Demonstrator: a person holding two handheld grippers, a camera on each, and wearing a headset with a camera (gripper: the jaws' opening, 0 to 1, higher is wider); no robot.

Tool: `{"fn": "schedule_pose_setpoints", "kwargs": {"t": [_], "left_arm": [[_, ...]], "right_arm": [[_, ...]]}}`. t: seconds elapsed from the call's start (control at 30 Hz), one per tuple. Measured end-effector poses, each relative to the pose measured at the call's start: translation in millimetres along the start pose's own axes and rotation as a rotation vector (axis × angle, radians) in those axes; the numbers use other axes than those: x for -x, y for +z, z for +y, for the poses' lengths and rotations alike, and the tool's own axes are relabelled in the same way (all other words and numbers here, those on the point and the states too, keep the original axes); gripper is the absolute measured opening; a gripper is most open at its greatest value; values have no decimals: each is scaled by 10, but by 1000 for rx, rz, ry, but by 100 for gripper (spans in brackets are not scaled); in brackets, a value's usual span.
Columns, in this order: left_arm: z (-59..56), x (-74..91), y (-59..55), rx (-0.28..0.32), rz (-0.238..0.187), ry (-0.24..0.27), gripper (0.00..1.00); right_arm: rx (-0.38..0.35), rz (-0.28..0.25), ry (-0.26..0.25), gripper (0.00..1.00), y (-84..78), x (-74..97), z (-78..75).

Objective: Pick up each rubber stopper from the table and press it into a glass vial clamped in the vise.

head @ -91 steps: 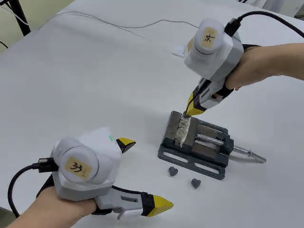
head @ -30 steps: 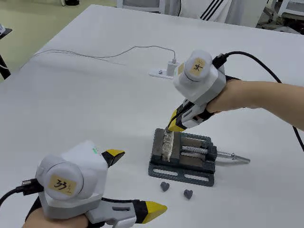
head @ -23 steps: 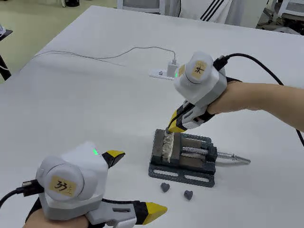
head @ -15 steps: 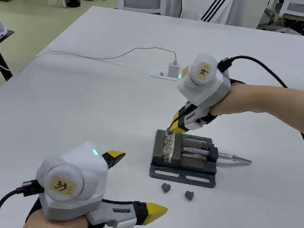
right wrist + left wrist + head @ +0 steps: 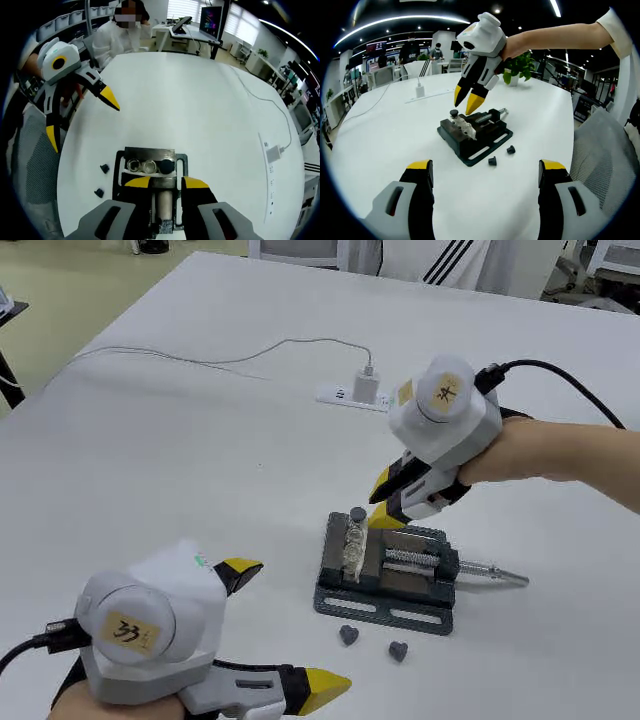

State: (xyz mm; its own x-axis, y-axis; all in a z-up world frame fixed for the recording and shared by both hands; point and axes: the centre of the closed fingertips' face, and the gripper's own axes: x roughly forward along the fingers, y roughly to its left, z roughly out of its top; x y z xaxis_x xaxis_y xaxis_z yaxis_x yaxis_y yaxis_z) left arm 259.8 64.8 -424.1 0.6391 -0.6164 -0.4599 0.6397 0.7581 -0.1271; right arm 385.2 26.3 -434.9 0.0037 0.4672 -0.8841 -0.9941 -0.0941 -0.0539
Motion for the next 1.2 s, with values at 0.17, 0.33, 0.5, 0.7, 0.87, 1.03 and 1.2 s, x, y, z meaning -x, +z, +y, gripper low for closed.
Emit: {"fn": "schedule_pose_setpoints", "kwargs": {"t": [0.17,0.33,0.5,0.7,0.87,1.03,1.2], "left_arm": [[-6,0,-3,0,-1,-2,85],[-3,6,-2,-2,-1,-3,86],[26,22,-11,-8,3,0,86],[43,37,-27,-20,13,-2,86],[53,59,-23,-30,17,-5,86],[63,76,-42,-38,25,-5,86],[71,96,-56,-40,30,-3,86]], "right_arm": [[-35,-25,-4,38,-83,27,115],[-70,-58,-1,58,-129,49,252],[-88,-105,-11,72,-134,65,332],[-117,-150,-38,85,-166,113,409],[-176,-183,-78,97,-217,154,429],[-189,-204,-91,98,-246,191,511],[-216,-253,-135,94,-242,271,597]]}}
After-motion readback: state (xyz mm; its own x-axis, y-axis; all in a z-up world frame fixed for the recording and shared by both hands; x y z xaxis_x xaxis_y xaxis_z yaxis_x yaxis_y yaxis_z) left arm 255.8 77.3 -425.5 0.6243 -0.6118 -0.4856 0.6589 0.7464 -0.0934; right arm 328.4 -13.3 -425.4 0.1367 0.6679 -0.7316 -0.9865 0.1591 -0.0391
